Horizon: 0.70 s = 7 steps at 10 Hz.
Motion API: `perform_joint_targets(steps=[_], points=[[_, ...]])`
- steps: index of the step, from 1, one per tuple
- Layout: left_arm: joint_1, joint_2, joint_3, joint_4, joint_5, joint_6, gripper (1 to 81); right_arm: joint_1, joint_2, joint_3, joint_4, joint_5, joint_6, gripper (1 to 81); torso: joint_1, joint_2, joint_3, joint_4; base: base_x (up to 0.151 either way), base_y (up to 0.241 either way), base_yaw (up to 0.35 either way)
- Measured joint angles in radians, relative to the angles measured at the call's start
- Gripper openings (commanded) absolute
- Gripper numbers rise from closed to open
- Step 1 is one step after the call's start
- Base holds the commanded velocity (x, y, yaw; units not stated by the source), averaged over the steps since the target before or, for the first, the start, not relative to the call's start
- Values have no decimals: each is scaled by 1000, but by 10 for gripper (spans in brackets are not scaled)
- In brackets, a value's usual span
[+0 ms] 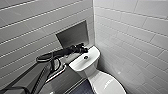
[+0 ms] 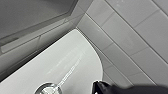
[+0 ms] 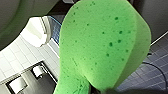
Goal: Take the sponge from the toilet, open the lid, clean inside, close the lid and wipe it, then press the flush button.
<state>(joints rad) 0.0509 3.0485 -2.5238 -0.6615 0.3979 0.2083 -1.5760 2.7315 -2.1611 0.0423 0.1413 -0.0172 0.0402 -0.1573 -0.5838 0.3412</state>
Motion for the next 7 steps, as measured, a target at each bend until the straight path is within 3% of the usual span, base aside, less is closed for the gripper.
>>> perform_joint_targets(steps=[3,7], points=[[4,41,-85,55,5,0,10,0,0,0,0,0,0,10,0,0,-2,0,0,0,0],[2,44,-106,90,6,0,10,6,0,0,0,1,0,10,0,0,-63,0,0,0,0]])
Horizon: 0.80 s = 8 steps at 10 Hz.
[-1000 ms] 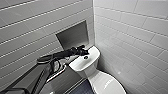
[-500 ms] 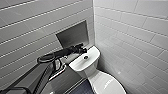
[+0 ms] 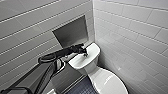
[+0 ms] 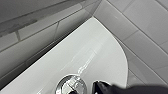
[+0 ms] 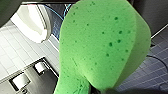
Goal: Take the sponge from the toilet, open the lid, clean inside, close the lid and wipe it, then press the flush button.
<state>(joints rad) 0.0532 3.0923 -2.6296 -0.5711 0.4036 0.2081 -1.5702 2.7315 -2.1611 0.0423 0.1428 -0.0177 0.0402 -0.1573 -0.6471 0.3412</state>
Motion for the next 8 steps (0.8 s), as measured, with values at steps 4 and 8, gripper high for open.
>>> perform_joint_targets(steps=[4,8], points=[[6,0,-9,9,0,0,10,2,0,0,0,4,0,10,0,1,-13,0,0,0,0],[44,3,-31,31,-10,0,10,2,2,0,-1,2,0,10,1,1,-28,0,0,0,0]])
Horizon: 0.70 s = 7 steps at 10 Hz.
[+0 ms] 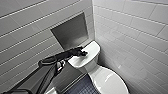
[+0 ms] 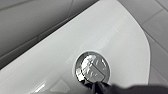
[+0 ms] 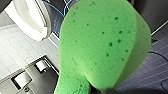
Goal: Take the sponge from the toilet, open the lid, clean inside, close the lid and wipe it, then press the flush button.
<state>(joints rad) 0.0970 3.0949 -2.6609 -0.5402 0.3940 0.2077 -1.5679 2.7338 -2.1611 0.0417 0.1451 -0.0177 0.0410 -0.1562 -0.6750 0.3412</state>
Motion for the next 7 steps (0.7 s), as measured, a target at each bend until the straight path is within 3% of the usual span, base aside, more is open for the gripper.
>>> perform_joint_targets(steps=[7], points=[[-5,90,-115,12,-44,0,10,3,0,0,0,4,0,10,0,0,-2,0,0,0,0]])
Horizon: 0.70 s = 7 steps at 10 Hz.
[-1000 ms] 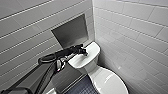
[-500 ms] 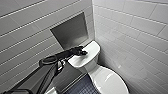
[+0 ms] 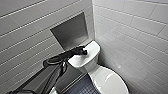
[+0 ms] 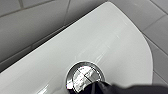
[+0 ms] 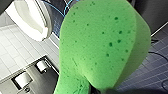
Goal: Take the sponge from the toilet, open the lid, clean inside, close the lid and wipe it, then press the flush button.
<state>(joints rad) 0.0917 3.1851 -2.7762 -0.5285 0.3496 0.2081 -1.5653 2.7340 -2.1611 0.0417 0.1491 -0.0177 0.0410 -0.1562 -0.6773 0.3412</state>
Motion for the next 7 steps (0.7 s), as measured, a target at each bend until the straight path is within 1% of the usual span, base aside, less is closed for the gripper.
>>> perform_joint_targets(steps=[2,4,6,7], points=[[4,1,0,29,-26,0,10,0,0,0,0,0,0,10,0,0,-4,0,0,0,0],[-2,-2,-1,61,-70,1,10,0,0,0,0,-2,0,10,0,0,-39,0,0,0,0],[-9,-4,-6,81,-111,0,10,3,1,1,-1,4,0,10,0,0,-52,0,0,0,0],[-1,-4,-3,89,-130,0,10,3,6,1,-1,2,0,10,0,0,-50,0,0,0,0]])
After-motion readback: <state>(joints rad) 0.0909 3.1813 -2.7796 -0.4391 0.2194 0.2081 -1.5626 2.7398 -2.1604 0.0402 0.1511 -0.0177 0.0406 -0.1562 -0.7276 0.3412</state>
